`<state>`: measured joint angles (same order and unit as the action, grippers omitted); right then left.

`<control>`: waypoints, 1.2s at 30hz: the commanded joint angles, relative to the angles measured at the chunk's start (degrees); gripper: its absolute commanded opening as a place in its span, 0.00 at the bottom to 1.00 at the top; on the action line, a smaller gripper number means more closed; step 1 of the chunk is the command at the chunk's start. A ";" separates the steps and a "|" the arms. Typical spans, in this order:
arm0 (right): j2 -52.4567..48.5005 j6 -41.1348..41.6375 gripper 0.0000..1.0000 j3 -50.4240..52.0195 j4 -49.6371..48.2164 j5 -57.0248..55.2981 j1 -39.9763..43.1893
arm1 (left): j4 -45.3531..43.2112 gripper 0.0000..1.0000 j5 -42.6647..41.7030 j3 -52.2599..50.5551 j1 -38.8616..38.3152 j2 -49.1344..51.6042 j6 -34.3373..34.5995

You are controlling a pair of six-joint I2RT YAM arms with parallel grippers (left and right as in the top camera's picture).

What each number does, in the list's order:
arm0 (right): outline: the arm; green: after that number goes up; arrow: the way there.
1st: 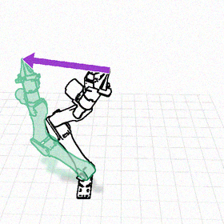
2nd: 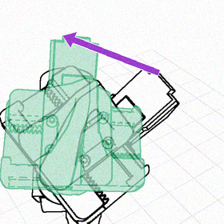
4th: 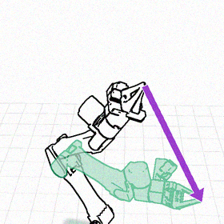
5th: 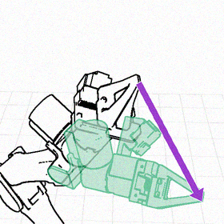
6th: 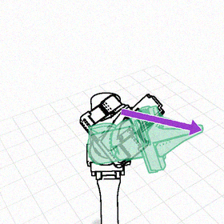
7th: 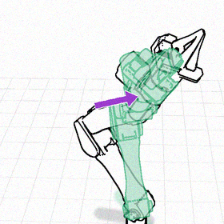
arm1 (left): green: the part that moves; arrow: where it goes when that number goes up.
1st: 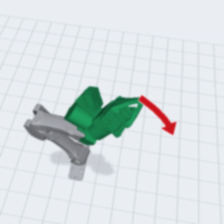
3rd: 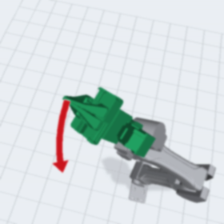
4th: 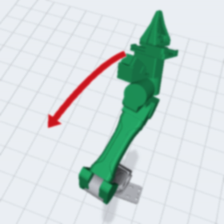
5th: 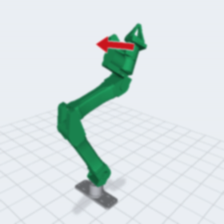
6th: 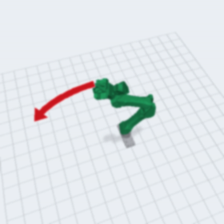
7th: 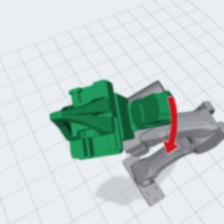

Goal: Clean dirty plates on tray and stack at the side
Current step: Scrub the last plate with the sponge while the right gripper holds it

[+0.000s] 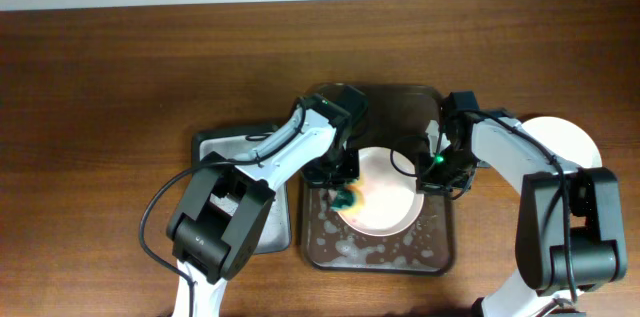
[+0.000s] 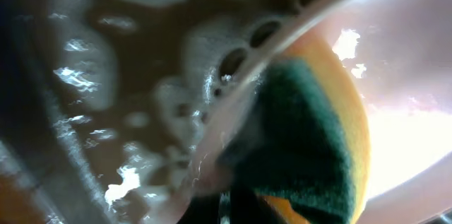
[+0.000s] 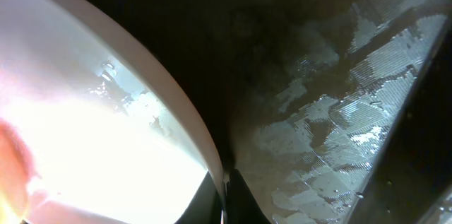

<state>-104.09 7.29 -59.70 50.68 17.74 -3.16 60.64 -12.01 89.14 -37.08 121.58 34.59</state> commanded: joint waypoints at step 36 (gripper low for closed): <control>-0.42 0.70 0.04 0.66 0.22 -4.39 0.57 | 1.68 0.00 10.36 7.23 5.22 4.39 -1.44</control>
<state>-104.09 8.12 -59.66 50.50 17.96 -3.05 59.88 -13.87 94.11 -34.76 124.64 33.87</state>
